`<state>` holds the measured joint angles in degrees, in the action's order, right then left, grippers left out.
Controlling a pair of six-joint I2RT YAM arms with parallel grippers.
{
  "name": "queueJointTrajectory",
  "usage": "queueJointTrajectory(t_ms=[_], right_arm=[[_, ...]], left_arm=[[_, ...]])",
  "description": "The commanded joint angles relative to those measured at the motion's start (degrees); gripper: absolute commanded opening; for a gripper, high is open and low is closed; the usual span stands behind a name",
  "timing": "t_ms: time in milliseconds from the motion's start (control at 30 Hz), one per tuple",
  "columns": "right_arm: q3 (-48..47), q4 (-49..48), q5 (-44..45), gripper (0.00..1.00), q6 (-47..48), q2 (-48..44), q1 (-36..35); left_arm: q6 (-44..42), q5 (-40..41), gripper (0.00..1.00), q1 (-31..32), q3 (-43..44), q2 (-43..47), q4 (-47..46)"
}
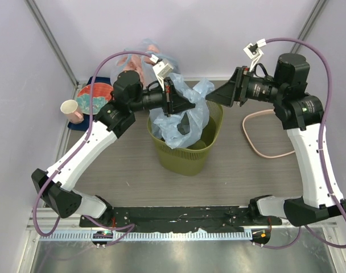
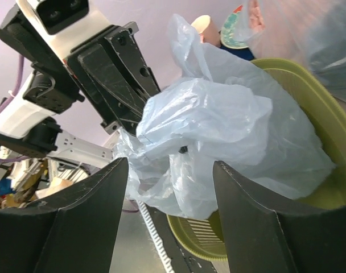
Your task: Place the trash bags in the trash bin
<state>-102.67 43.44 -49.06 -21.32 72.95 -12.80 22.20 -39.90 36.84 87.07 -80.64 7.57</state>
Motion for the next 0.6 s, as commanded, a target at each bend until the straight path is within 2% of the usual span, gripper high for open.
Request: queueJointTrajectory(t_ms=[0, 333, 400, 467, 500, 533, 567], right_arm=[[0.54, -7.83, -2.71, 0.67, -5.13, 2.28, -3.71], [1.77, -14.88, -0.70, 0.68, -9.01, 5.62, -6.63], [1.69, -13.30, -0.43, 0.61, -7.95, 5.63, -6.71], [1.86, -12.42, 0.19, 0.45, -6.72, 4.93, -6.37], [1.95, -11.46, 0.19, 0.23, -6.02, 4.58, -6.01], [2.21, -10.93, 0.19, 0.14, -5.75, 4.05, -5.49], [2.39, -10.14, -0.16, 0.07, -5.66, 3.09, -3.40]], left_arm=[[-0.66, -0.44, 0.00, 0.16, 2.23, -0.48, -0.72], [-5.05, -0.88, 0.00, 1.39, 3.46, -0.84, 2.62], [-5.84, -0.88, 0.00, 1.39, 3.46, -0.48, 3.50], [-7.16, -1.67, 0.03, 1.13, 3.81, 0.31, 5.68], [-7.34, -2.46, 0.06, 0.78, 3.90, 0.66, 6.22], [-5.86, -3.59, 0.13, -0.01, 3.46, 1.44, 6.31], [-4.28, -6.39, 0.29, -2.19, 2.68, 3.10, 5.01]])
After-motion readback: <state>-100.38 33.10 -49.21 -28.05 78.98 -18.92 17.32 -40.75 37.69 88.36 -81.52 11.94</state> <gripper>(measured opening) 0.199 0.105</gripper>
